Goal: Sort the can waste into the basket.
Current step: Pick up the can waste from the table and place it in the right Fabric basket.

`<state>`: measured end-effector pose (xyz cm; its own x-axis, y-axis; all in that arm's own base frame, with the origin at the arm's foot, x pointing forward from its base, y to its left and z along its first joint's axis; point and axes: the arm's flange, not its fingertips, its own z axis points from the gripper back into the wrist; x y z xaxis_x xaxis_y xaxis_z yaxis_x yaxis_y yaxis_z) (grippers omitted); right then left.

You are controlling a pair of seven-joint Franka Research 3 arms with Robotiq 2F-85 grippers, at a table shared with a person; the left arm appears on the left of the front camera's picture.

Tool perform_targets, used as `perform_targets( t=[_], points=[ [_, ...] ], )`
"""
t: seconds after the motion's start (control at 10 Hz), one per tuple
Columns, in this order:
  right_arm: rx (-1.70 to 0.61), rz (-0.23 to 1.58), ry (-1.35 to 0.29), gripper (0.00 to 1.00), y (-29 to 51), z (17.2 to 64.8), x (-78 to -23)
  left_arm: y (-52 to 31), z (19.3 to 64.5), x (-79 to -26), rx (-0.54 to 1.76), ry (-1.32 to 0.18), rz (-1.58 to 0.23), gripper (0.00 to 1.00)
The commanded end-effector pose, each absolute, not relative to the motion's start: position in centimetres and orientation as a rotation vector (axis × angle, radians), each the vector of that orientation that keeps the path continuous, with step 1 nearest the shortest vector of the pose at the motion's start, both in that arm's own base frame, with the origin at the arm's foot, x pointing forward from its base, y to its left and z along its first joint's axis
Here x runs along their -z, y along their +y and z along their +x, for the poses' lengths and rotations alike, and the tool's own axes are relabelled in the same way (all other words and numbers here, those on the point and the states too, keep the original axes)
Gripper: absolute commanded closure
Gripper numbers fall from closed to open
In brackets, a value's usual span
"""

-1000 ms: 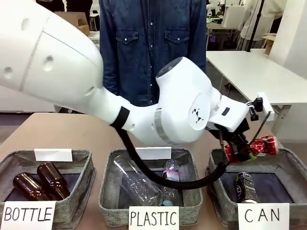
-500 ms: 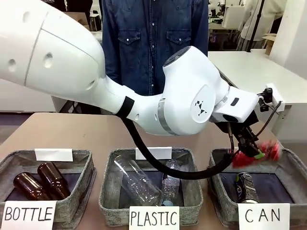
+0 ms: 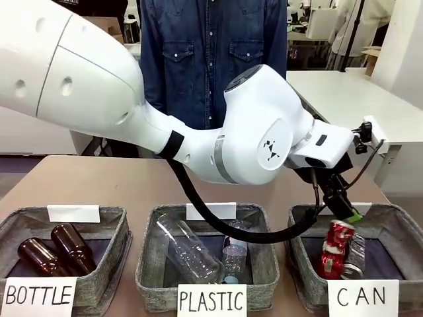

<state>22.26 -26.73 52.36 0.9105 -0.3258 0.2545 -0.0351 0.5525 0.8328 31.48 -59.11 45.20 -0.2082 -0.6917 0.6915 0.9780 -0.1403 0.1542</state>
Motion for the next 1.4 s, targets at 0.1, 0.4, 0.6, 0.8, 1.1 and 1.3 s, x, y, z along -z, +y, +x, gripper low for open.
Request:
perform_targets(
  t=[0.1,0.4,0.6,0.8,1.1,1.3],
  points=[
    [0.177,0.977,-0.407,0.0,-26.7,22.3,-52.4,-53.3,31.3,-48.8,1.595,-0.666,-0.523,0.2],
    [0.017,1.078,-0.463,0.0,-20.1,25.9,-55.7,-43.2,32.5,-54.1,1.344,-0.652,-0.581,0.2],
    [-0.138,1.148,-0.405,0.0,-12.7,28.8,-57.0,-33.5,32.0,-57.1,1.044,-0.635,-0.6,0.2],
    [-0.299,1.137,-0.298,0.0,-5.1,30.3,-57.1,-24.2,31.6,-58.3,0.77,-0.601,-0.669,0.2],
    [-0.389,1.222,-0.191,0.0,2.7,31.3,-57.5,-13.2,31.4,-57.2,0.644,-0.541,-1.015,0.2],
    [-0.297,1.335,-0.069,0.0,6.0,33.1,-56.4,-7.9,31.8,-54.1,0.47,-0.555,-1.274,0.2]
  ],
)
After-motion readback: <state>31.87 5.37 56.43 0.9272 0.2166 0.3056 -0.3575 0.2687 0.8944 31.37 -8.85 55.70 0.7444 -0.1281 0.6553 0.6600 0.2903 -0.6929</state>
